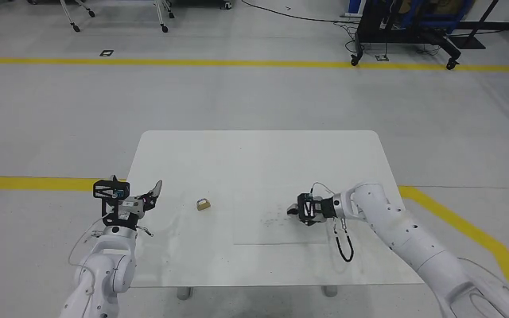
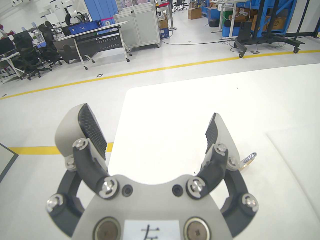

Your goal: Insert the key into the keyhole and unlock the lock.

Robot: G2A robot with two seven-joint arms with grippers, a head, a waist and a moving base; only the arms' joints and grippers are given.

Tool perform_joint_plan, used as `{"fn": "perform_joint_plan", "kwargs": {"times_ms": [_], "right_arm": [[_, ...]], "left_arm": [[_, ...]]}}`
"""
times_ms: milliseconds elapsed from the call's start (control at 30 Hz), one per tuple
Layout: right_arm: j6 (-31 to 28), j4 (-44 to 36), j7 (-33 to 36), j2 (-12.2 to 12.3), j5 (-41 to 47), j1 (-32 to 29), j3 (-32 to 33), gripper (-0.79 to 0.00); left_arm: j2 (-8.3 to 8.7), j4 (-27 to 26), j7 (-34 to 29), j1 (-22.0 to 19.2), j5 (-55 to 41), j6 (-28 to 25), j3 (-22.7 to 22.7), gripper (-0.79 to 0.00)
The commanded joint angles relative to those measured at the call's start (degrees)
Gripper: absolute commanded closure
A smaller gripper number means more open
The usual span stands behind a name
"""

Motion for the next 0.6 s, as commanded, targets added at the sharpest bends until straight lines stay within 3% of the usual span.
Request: {"fn": "perform_joint_plan", "kwargs": {"times_ms": [0,300,567], "right_arm": [[0.2,-0.7,-1.0,0.4,-0.6,-0.4,0.5,0.000],[0.0,-0.4,-6.8,1.2,1.8,-1.7,2.6,0.000],[0.0,-0.1,-7.0,1.2,2.2,-1.7,2.7,0.000]], "left_arm": [[0.00,0.0,0.0,0.0,0.0,0.0,0.0,-0.785],[0.00,0.0,0.0,0.0,0.0,0.0,0.0,-0.785],[0.00,0.0,0.0,0.0,0.0,0.0,0.0,-0.785]]}}
